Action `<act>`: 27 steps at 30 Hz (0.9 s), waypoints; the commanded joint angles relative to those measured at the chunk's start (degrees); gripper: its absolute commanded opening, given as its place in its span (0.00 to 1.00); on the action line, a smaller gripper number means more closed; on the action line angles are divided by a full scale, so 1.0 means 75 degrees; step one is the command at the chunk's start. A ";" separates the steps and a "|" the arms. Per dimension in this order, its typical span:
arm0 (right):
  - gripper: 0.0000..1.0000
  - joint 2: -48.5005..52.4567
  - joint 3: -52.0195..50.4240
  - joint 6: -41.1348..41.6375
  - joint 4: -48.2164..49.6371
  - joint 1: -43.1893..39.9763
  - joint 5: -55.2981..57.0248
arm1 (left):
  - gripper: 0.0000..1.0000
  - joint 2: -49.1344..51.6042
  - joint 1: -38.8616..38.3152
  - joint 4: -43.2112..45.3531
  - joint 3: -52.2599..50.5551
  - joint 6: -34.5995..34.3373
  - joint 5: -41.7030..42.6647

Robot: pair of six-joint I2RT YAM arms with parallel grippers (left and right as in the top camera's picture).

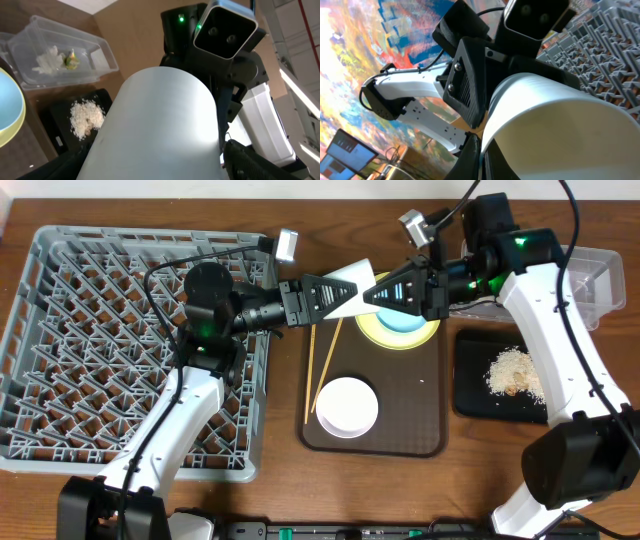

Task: Sort waste into correct bins and load items into the dishwasher
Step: 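Bring the left gripper to the pink bowl and grasp it from the right gripper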

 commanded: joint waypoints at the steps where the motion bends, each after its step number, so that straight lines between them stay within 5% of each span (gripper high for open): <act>1: 0.01 0.0038 0.0050 0.0108 0.0017 0.0172 0.0315 | 0.84 -0.0149 -0.0242 0.0210 0.0085 -0.0067 0.0621; 9: 0.01 0.0038 0.0050 0.0216 0.0017 0.0172 0.0318 | 0.84 -0.0149 -0.0239 0.0210 0.0085 -0.0061 0.0618; 27: 0.05 0.0038 0.0050 0.0219 -0.0166 0.0128 0.0460 | 0.61 -0.0149 -0.0239 0.0207 0.0085 0.0420 0.0618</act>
